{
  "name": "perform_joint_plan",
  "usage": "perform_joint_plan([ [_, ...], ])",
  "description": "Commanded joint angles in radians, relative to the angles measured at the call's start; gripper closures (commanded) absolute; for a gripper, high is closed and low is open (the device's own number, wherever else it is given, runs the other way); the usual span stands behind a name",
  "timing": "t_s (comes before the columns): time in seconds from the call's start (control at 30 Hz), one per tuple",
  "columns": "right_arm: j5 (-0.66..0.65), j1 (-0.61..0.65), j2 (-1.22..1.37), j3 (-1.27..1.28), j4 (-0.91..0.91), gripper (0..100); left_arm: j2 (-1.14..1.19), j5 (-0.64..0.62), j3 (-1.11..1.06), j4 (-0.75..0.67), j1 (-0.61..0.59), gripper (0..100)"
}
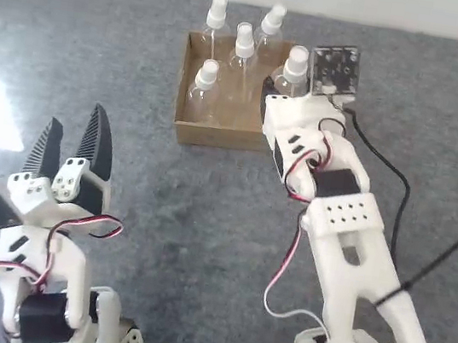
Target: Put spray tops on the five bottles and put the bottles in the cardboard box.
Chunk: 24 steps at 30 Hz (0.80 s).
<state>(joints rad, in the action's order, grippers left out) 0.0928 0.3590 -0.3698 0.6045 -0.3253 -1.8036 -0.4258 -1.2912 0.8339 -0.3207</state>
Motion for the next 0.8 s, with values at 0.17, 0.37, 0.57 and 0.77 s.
perform_joint_plan([
  [0.17,-0.035,-0.01,0.153,-0.198,0.007,90.5,-0.003,-0.011,0.01,-0.031,-0.008,79],
  [0.37,-0.035,-0.01,0.259,-0.261,0.007,90.5,-0.003,-0.011,0.012,-0.031,-0.008,79],
  [0.57,-0.034,-0.025,0.32,-0.284,0.018,90.3,-0.003,-0.011,0.013,-0.031,-0.008,79],
  [0.77,-0.034,-0.048,0.375,-0.282,0.091,90.4,-0.003,-0.009,0.013,-0.031,-0.008,79],
])
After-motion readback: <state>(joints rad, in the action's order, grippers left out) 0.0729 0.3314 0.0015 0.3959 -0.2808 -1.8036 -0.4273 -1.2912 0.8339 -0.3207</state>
